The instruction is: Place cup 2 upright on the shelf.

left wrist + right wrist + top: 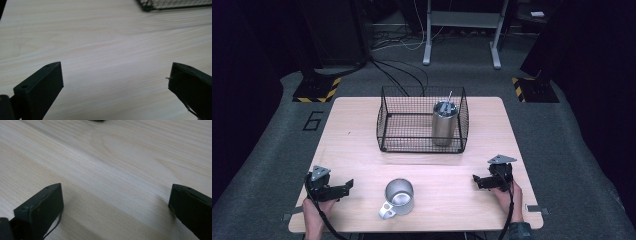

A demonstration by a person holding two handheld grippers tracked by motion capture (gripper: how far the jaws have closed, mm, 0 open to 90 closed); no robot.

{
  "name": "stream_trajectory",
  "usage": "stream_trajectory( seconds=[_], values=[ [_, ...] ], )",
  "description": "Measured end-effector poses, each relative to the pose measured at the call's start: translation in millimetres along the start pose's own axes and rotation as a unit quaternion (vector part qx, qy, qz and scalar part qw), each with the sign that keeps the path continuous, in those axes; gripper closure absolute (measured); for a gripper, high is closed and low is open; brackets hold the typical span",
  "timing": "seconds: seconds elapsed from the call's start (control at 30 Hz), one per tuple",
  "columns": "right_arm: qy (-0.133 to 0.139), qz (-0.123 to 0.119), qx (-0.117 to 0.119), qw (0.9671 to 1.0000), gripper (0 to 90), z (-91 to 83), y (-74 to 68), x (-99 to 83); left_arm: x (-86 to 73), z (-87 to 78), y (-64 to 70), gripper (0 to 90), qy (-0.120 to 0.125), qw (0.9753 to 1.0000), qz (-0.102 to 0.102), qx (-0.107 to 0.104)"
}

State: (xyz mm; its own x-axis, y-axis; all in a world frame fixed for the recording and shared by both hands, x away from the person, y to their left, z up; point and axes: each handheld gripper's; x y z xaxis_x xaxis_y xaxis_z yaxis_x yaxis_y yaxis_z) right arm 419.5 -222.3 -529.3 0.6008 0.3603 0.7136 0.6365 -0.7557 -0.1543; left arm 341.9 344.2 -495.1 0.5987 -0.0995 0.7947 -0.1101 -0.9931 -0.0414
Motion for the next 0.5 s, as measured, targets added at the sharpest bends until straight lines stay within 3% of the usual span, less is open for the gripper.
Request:
stream_trajectory(
  seconds=[0.27, 0.37, 0.5],
  values=[
    [0.005, 0.0, -0.002, 1.0, 0.0, 0.7, -0.1, -0.1, 16.2, -26.0, 23.8, 0.0, 0.034, 0.998, 0.02, -0.049],
    [0.005, 0.002, -0.002, 1.0, 0.0, 0.8, -0.3, 0.0, 21.0, -34.8, 35.8, 0.0, 0.051, 0.9964, 0.035, -0.058],
    [0.008, 0.006, -0.006, 0.9999, 0.0, 1.3, -0.9, 0.2, 25.6, -41.9, 51.9, 0.0, 0.052, 0.9938, 0.056, -0.08]
  ],
)
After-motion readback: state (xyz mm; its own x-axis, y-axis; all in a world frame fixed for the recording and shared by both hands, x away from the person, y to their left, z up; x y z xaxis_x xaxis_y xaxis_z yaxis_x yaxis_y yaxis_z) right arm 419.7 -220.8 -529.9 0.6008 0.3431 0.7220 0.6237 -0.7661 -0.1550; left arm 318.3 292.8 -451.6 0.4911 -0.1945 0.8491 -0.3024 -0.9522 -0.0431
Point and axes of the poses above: each handheld gripper's, and its own axes: z roughly forward along the jaws, x roughly out of its top, y roughly to its right, and after that the axes turned 13 degrees about x, right-handed
